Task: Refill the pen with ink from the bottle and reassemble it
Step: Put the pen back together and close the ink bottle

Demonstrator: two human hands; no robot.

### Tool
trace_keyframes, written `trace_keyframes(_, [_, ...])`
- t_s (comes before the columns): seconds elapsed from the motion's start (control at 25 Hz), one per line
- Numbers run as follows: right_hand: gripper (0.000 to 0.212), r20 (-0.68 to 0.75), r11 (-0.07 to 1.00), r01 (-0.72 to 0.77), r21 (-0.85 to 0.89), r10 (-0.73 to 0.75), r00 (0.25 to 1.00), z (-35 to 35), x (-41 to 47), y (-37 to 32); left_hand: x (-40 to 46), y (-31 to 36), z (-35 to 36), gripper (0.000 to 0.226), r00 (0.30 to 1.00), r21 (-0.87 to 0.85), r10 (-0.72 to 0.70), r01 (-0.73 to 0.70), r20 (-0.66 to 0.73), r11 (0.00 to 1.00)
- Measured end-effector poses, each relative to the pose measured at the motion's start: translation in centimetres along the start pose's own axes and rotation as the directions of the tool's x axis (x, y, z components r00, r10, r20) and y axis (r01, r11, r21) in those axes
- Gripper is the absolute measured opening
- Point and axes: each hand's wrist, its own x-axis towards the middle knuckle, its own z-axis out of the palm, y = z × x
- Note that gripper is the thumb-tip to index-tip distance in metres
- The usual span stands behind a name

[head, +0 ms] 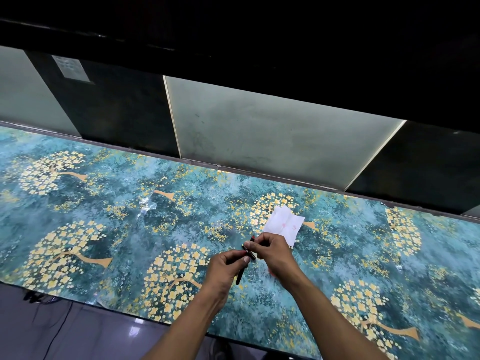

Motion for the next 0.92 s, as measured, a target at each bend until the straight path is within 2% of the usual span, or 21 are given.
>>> trace_keyframes(0.24, [0.015,0.099,0.999,-0.013,0.045,0.009,0.995,-0.4,-0.4,0.4,0.2,-0.3,-0.2,0.012,1.000,-0.006,-0.012,0.012,-0.005,1.000])
trace_keyframes(0.44, [0.028,0.007,1.000,-0.010,-0.027,0.010,1.000,0.0,-0.5,-0.1,-0.3,-0.1,0.1,0.014,1.000,0.002,-0.010,0.010,0.007,1.000])
trace_keyframes(0.64, [0.013,0.096,0.999,-0.004,-0.050,0.009,0.995,-0.4,-1.2,-0.5,-0.5,0.1,-0.1,0.012,1.000,-0.001,-0.017,0.017,0.000,1.000])
trace_keyframes(0.92, [0.024,0.033,0.999,-0.011,-0.031,0.012,0.999,0.1,-1.3,-0.3,-0.6,-0.3,-0.3,0.013,1.000,0.046,-0.016,0.015,0.019,0.999])
